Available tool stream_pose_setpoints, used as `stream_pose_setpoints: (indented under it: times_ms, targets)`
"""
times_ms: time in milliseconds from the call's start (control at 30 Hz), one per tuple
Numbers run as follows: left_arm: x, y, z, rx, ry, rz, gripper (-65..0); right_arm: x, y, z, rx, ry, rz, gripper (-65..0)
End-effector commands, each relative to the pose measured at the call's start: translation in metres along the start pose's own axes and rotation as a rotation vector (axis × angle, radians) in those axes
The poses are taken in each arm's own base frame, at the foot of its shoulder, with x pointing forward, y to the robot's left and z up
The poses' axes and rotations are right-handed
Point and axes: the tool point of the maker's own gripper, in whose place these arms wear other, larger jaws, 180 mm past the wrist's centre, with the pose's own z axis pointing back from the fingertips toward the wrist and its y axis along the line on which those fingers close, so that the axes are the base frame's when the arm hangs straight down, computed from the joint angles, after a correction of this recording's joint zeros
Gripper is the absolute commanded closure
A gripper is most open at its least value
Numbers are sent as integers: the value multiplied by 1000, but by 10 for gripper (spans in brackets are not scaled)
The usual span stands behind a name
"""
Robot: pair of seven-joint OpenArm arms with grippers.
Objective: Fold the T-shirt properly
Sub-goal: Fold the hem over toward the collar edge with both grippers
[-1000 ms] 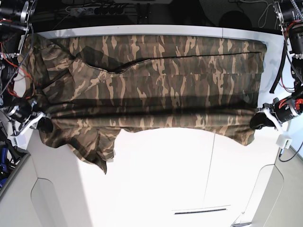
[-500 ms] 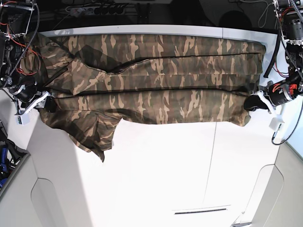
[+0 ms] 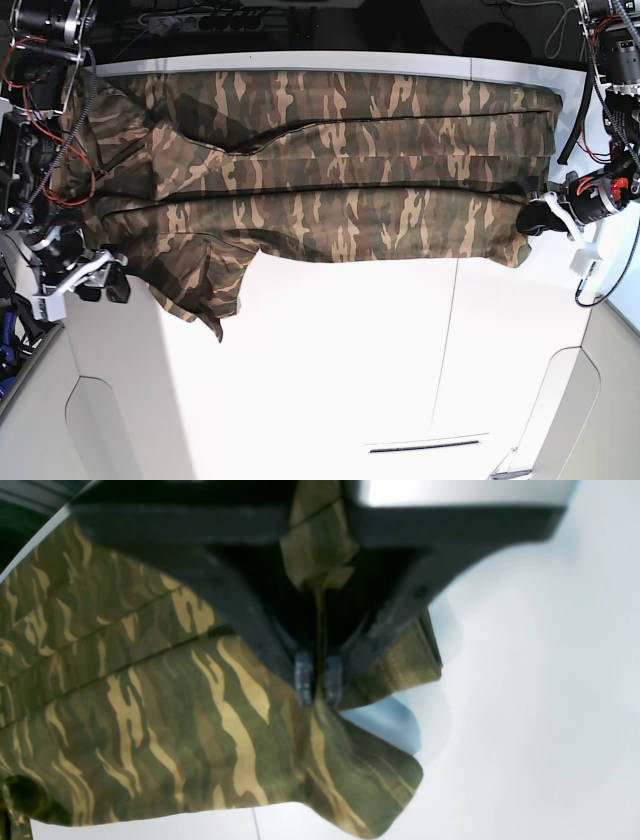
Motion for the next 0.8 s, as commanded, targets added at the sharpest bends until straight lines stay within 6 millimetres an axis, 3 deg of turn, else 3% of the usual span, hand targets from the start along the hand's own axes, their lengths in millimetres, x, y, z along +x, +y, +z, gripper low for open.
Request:
stream_pose_setpoints:
  times_ms: [0,200,433,567,633,733,767]
  targets:
    - [21,1,8,0,-58,-27,0,25,4,-1,10,-70,19,-336]
    - [22,0,6,-5,-64,-24,0,19,28,-29,43,-57,58,-336]
    - [22,0,6,-5,-63,-24,0,-6,32,-55,58,28,80,-336]
    - [23,-1,6,-7,-69,-23,0,-25,35,-61,64,83,77,-321]
    - [22,-1,6,-7,-69,-22,0,-30,36,-61,64,96,75,-217]
    - [22,-1,6,-7,-69,-22,0,-33,35,-61,64,109,74,-2]
    - [22,-1,6,-7,-68,-22,0,-33,35,-61,64,108,74,0]
